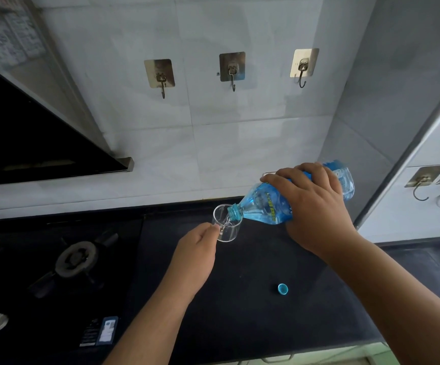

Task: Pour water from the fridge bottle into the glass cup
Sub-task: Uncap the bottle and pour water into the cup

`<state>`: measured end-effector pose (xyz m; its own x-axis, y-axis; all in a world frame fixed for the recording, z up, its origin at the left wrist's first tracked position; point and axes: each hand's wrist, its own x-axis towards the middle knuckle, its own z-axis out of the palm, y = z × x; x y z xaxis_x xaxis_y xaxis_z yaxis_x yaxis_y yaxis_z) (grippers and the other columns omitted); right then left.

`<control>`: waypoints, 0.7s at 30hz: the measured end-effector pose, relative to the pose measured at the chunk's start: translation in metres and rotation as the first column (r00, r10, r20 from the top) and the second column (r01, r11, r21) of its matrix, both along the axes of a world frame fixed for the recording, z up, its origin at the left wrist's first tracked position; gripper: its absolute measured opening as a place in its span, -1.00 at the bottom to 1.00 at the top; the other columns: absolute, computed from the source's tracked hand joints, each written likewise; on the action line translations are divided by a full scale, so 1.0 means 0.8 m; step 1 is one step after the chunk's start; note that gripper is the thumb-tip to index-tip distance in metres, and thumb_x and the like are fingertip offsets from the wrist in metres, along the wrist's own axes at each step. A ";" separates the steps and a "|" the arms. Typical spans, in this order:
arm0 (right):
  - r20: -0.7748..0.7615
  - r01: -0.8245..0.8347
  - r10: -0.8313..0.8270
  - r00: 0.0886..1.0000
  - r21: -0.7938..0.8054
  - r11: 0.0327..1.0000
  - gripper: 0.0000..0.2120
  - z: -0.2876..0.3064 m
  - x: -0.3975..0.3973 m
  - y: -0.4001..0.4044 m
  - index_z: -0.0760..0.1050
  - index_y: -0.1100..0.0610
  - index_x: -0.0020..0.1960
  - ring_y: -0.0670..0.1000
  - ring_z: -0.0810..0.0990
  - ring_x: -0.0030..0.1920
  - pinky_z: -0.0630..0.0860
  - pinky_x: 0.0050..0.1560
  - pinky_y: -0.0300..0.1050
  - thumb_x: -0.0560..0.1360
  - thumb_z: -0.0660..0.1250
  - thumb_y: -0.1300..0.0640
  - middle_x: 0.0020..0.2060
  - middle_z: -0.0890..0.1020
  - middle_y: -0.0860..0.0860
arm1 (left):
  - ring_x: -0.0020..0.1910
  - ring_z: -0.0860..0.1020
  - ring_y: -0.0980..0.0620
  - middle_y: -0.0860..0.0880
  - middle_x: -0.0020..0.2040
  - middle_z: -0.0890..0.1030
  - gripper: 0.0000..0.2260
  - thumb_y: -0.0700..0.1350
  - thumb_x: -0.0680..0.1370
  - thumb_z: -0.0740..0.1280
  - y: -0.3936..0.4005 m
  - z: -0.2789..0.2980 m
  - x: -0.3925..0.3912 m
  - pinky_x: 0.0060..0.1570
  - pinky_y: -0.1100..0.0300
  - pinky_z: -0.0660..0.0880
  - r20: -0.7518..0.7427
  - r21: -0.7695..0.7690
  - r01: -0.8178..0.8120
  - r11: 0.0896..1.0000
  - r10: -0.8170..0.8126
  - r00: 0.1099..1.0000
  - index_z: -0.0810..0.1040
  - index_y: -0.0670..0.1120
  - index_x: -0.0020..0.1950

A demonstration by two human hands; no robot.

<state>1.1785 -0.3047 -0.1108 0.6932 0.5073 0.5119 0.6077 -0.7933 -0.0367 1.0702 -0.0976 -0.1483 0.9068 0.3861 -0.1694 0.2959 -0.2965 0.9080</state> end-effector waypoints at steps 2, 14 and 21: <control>-0.005 -0.002 0.002 1.000 -0.002 1.000 -0.14 -0.001 0.001 0.001 0.48 -0.09 0.41 0.12 0.33 0.33 0.25 0.43 0.23 0.16 0.67 0.19 0.28 0.59 -0.08 | -0.41 0.26 0.11 0.03 -0.36 0.30 -0.66 0.05 0.67 0.18 0.001 -0.001 0.000 -0.26 0.05 0.27 0.007 -0.006 0.004 1.000 -0.004 1.000 0.33 -0.01 -0.28; 0.003 -0.001 0.001 1.000 -0.006 1.000 -0.13 -0.002 0.007 0.004 0.48 -0.10 0.42 0.11 0.32 0.34 0.16 0.43 0.17 0.16 0.68 0.17 0.28 0.59 -0.07 | -0.40 0.27 0.10 0.05 -0.37 0.31 -0.65 0.06 0.68 0.18 0.004 0.000 0.006 -0.25 0.05 0.28 -0.003 -0.013 -0.002 1.000 0.002 1.000 0.32 -0.01 -0.29; -0.020 0.004 -0.004 1.000 0.011 1.000 -0.14 -0.005 0.009 0.007 0.48 -0.09 0.42 0.13 0.34 0.34 0.25 0.43 0.24 0.16 0.65 0.21 0.28 0.59 -0.08 | -0.40 0.27 0.10 0.05 -0.38 0.31 -0.65 0.04 0.67 0.19 0.005 0.000 0.009 -0.25 0.05 0.29 -0.006 -0.026 -0.012 1.000 0.012 1.000 0.32 -0.01 -0.30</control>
<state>1.1857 -0.2992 -0.1152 0.7053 0.4991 0.5035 0.6037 -0.7951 -0.0575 1.0775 -0.0934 -0.1483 0.9010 0.3925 -0.1848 0.3047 -0.2693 0.9136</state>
